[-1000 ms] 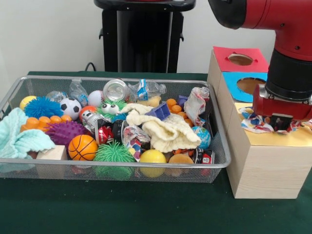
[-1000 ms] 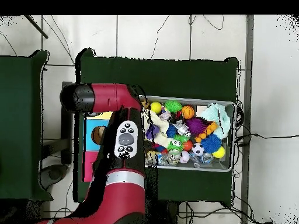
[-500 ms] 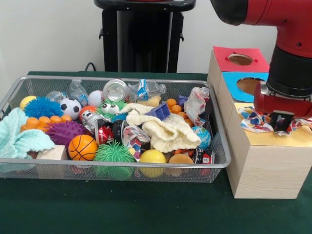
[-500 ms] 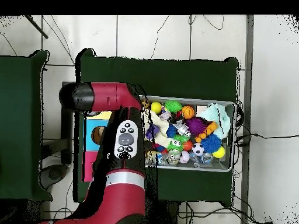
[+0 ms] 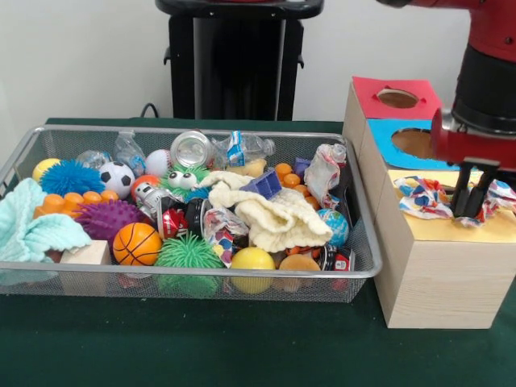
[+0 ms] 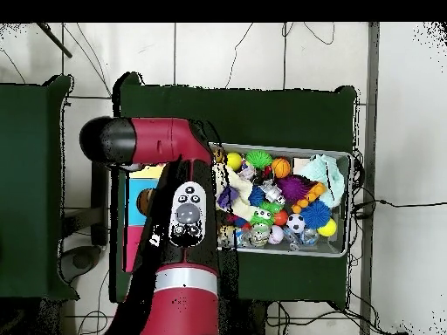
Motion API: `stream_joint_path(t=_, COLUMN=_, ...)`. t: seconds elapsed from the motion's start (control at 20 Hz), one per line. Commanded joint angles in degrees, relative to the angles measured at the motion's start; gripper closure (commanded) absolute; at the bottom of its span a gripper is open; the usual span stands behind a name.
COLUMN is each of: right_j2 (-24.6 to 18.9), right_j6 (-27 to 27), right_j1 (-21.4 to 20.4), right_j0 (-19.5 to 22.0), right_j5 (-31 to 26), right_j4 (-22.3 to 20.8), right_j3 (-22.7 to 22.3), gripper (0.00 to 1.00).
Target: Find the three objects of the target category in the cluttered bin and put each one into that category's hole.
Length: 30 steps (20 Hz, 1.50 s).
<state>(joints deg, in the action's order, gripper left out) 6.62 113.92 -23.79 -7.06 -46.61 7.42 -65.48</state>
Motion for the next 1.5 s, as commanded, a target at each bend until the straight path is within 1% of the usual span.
stream_joint_path(t=0.05, right_j2=-2.67, right_j6=8.87, right_j1=-6.31, right_j0=1.33, right_j5=-5.55, right_j4=3.12, right_j3=-3.36, gripper=1.0)
stream_joint_path(t=0.2, right_j2=-2.08, right_j6=9.04, right_j1=-7.23, right_j0=0.95, right_j5=-6.2, right_j4=2.98, right_j3=-3.33, gripper=1.0)
stream_joint_path(t=0.35, right_j2=-1.99, right_j6=9.51, right_j1=-7.09, right_j0=0.68, right_j5=-6.32, right_j4=3.25, right_j3=-2.69, gripper=1.0)
stream_joint_path(t=0.5, right_j2=-2.08, right_j6=9.92, right_j1=-7.14, right_j0=0.39, right_j5=-5.04, right_j4=3.68, right_j3=-3.56, gripper=1.0)
stream_joint_path(t=0.6, right_j2=-1.95, right_j6=10.06, right_j1=-6.64, right_j0=0.37, right_j5=-4.94, right_j4=3.66, right_j3=-2.82, gripper=1.0)
stream_joint_path(t=0.75, right_j2=-0.75, right_j6=11.91, right_j1=-5.38, right_j0=-0.7, right_j5=-3.28, right_j4=3.02, right_j3=-3.3, gripper=1.0)
stream_joint_path(t=1.0, right_j2=-0.46, right_j6=14.21, right_j1=-2.16, right_j0=-1.44, right_j5=4.72, right_j4=2.93, right_j3=-6.26, gripper=1.0)
stream_joint_path(t=1.2, right_j2=-0.13, right_j6=14.91, right_j1=-0.46, right_j0=-1.77, right_j5=6.66, right_j4=3.27, right_j3=-6.37, gripper=1.0)
stream_joint_path(t=1.5, right_j2=1.57, right_j6=16.17, right_j1=1.36, right_j0=-3.1, right_j5=8.52, right_j4=3.63, right_j3=-6.35, gripper=1.0)
